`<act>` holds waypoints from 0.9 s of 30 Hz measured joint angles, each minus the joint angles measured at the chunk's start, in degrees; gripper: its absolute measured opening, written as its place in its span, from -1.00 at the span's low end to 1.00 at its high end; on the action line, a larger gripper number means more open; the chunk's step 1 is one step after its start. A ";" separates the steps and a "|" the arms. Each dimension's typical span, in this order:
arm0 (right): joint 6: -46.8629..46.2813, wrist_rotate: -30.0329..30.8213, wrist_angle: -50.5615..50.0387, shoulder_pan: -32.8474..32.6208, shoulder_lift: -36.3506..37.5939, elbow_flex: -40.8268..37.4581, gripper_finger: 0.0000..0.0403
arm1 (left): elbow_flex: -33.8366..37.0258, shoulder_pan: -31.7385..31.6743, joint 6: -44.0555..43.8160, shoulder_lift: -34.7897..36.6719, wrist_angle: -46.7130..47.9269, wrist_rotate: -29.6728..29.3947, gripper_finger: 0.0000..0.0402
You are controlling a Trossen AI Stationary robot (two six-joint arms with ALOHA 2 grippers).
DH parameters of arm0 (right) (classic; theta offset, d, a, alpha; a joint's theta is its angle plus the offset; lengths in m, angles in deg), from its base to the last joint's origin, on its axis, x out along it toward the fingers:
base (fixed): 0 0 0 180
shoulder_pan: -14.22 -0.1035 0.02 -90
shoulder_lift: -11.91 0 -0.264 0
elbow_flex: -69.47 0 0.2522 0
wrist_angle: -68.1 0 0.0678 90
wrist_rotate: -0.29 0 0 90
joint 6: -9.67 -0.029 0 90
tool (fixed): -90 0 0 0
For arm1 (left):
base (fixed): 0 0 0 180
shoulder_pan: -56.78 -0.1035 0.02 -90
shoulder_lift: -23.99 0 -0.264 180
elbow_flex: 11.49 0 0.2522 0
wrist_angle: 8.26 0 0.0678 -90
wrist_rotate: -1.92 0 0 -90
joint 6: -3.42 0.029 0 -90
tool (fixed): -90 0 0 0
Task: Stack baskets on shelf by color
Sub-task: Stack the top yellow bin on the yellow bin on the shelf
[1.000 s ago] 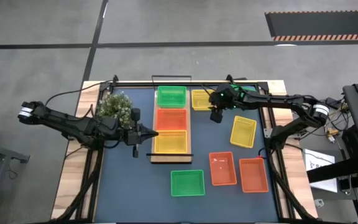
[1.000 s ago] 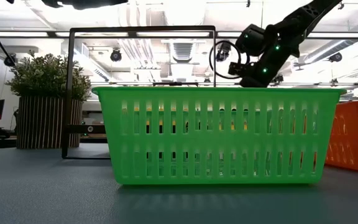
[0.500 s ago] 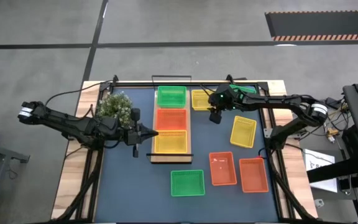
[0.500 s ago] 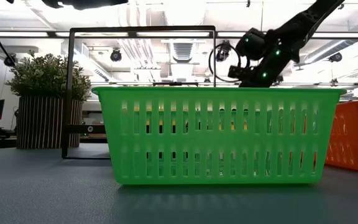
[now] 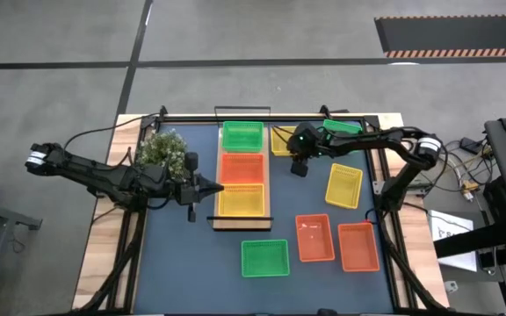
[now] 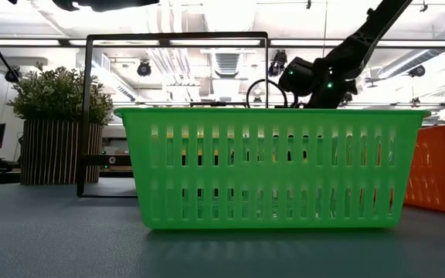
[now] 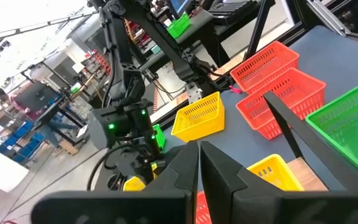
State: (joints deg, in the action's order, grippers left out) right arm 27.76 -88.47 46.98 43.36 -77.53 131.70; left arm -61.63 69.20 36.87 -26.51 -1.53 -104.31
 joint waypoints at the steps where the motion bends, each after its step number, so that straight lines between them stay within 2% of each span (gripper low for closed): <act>1: 0.57 -0.03 -0.06 0.00 -0.10 0.04 -0.50 | 0.00 0.02 0.02 0.00 0.00 -0.31 -0.99; 5: 1.51 -0.19 -2.69 -0.02 0.20 0.82 -0.85 | -0.02 0.01 0.20 0.00 -0.08 -0.39 -0.99; 7: 1.43 -0.15 -5.33 -0.33 1.25 1.82 -0.92 | -0.02 0.01 0.52 0.00 -0.10 -0.39 -0.99; 12: -0.71 1.45 -15.62 -3.67 5.34 6.32 -0.95 | -0.13 0.00 0.53 0.00 -0.17 -0.59 -0.99; 16: -4.81 7.52 -24.40 -8.87 9.23 10.78 -0.96 | -0.13 0.00 0.52 0.04 -0.38 -0.59 -0.99; 22: -14.84 13.53 -33.18 -20.05 12.14 18.15 -0.96 | -0.11 0.00 0.50 0.04 -0.26 -0.61 -0.99; 27: -19.30 20.71 -34.36 -30.33 10.21 25.16 -0.96 | -0.04 0.01 0.48 0.09 -0.11 -0.64 -0.99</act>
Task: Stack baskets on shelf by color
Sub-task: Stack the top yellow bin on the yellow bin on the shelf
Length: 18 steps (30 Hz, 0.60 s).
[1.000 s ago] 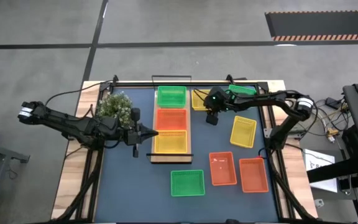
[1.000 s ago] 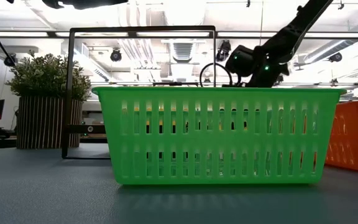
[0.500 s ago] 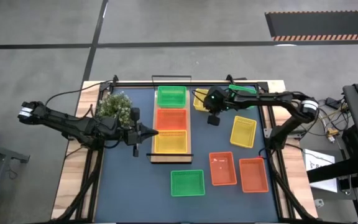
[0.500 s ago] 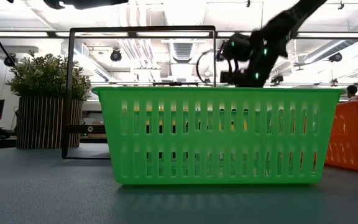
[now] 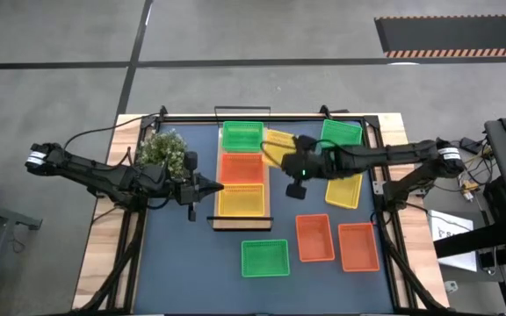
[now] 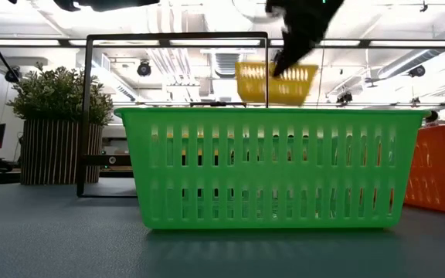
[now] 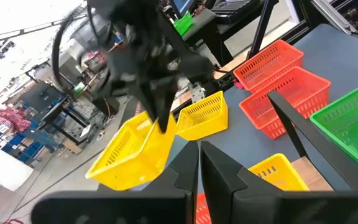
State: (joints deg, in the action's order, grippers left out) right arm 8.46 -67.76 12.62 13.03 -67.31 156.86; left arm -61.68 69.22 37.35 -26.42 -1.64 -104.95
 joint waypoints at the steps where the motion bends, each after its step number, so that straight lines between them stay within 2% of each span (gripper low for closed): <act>1: -0.73 1.19 -0.08 -1.65 -0.93 1.73 -0.96 | 0.00 -0.02 0.00 0.00 0.00 -0.05 -0.99; 4: -3.02 2.38 -0.03 -4.38 -3.71 6.96 -0.96 | 0.00 0.00 -0.09 0.22 0.11 -0.15 -0.99; 9: -5.27 2.03 -1.22 -5.43 -9.15 14.94 -0.96 | 0.04 0.05 -0.64 2.06 3.25 -1.80 -0.99; 14: -5.37 -4.72 -1.59 -5.87 -14.63 21.20 -0.96 | 0.21 0.12 -4.53 6.50 7.55 -2.40 -0.99; 18: -5.38 -7.61 -2.09 -6.63 -19.04 26.25 -0.96 | 0.26 0.12 -6.65 9.14 9.19 -2.55 -0.99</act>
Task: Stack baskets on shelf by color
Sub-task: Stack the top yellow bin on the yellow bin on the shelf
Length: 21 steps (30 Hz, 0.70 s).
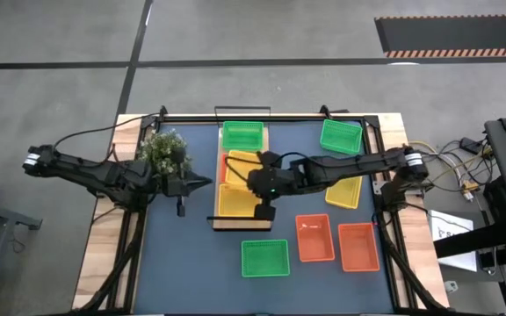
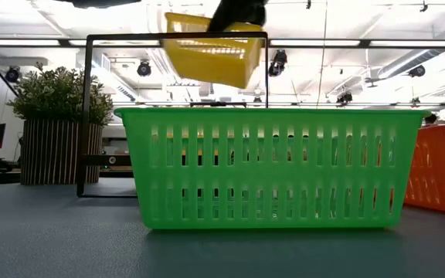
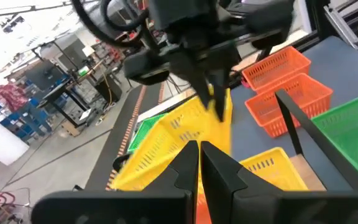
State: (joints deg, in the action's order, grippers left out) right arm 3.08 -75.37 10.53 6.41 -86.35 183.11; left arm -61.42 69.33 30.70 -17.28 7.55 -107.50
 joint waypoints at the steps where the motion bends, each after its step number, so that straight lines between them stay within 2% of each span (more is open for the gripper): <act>1: -0.02 -0.66 -0.20 -0.26 -0.90 1.17 -0.96 | 0.03 0.00 -0.29 0.30 0.61 0.00 -0.99; 13: -2.53 -1.30 -8.14 -3.54 -12.58 13.71 -0.96 | 1.79 0.00 -1.06 1.70 1.19 0.02 -0.99; 21: -2.27 -1.28 -11.61 -3.39 -17.18 16.63 -0.96 | 3.55 0.00 -1.46 4.28 1.00 0.09 -0.99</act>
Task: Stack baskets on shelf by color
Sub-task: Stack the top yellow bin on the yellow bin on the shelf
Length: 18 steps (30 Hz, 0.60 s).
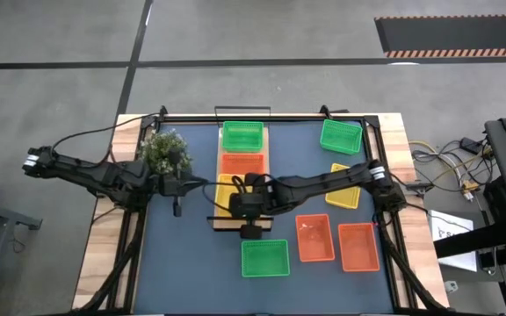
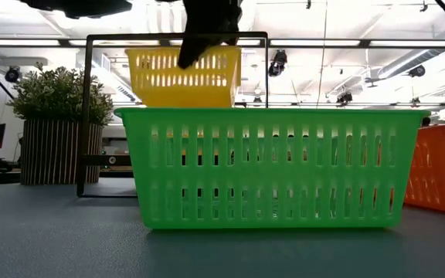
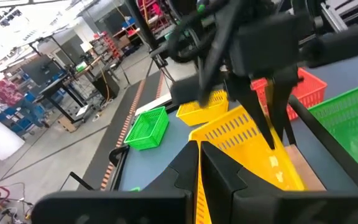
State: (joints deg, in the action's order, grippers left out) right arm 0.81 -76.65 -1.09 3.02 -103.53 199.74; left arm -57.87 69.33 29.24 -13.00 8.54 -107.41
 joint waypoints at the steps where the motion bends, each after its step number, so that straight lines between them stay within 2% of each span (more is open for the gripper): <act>1: 0.18 -0.02 0.02 0.00 -0.11 0.00 -0.96 | 0.08 0.00 0.00 0.26 -0.03 0.00 -0.99; 9: 0.35 0.00 0.40 0.10 0.03 -0.44 -0.93 | 0.19 0.00 -0.02 0.70 -0.52 0.77 -0.99; 18: 0.19 0.02 0.88 0.75 0.03 -1.56 -0.66 | 0.19 0.00 0.00 0.28 -0.95 0.74 -0.99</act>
State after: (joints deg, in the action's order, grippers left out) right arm 1.00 -76.63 -0.21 3.77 -103.50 198.18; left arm -57.68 69.33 29.24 -12.72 7.59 -106.67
